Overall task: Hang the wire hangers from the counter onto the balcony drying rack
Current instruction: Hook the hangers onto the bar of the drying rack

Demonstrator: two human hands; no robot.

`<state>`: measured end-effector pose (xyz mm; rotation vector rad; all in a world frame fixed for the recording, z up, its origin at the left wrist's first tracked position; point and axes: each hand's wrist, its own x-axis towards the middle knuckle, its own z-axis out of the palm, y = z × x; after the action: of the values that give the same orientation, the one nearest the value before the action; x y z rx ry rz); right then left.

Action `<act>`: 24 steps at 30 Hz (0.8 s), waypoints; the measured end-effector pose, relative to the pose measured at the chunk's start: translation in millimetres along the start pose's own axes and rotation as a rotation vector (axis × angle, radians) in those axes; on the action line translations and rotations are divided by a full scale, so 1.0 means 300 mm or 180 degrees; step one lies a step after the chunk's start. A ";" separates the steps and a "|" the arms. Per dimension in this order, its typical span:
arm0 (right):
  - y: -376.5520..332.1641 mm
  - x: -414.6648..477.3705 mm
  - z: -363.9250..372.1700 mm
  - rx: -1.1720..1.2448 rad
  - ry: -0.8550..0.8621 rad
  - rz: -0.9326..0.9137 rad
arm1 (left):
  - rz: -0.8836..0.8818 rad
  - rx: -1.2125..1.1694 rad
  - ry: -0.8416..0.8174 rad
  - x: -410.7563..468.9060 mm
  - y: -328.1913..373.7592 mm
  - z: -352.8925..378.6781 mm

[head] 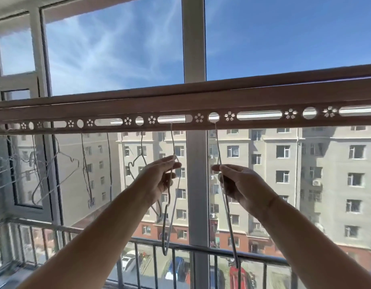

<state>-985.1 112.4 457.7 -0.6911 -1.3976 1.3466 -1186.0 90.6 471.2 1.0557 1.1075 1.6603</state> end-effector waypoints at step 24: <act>0.500 -0.298 -0.266 -0.0158 0.0541 0.0559 | -0.0510 0.0884 -0.0332 -0.245 -0.517 -0.147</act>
<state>-920.7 90.4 278.2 -0.9573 -1.2606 1.3579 -1177.0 48.8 299.2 1.1800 1.3428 1.3368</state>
